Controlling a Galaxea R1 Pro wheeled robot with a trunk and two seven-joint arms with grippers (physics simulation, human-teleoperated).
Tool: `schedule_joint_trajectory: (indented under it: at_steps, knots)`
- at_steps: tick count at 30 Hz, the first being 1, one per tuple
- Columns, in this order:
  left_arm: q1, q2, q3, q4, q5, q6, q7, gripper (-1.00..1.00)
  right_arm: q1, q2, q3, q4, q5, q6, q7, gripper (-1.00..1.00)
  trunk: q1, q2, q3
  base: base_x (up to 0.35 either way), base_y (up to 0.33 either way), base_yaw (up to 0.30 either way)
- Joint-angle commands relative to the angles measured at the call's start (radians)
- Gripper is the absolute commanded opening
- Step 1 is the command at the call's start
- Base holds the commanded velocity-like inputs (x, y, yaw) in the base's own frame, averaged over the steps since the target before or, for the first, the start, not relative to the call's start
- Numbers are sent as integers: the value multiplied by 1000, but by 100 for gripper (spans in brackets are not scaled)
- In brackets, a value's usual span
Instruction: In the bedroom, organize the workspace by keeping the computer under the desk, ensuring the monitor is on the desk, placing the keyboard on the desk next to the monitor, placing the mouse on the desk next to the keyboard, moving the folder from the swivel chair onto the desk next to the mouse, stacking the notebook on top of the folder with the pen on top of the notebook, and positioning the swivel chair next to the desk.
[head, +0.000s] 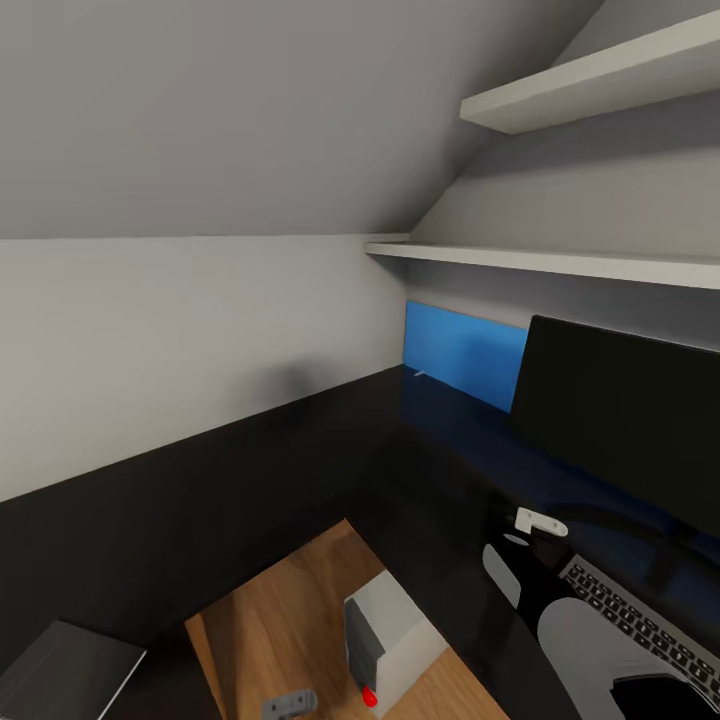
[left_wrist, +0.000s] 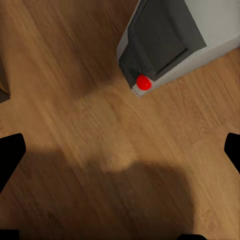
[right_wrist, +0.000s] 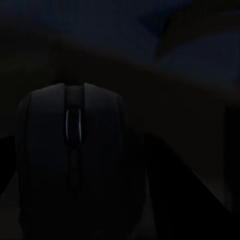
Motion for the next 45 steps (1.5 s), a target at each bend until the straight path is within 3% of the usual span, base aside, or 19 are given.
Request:
schedule_joint_trajectory:
  at_steps: [1,7,19,45]
  knots:
    - [-1,1,-6,-3,5,3,9,100,0,-1,8,-1,-6,5,-5,-100,0,-1,-1,47,0,0]
    - [-1,-1,-6,-3,5,2,10,100,-1,-4,6,1,-7,5,-4,-100,0,-1,-1,18,0,0]
    - [-1,-3,-7,-3,5,1,11,100,0,-6,5,3,-8,-1,-4,-100,46,-85,-39,0,0,0]
    - [-1,-3,-7,-3,5,2,9,100,0,-6,5,0,-8,-8,-5,-100,46,-85,-39,0,0,0]
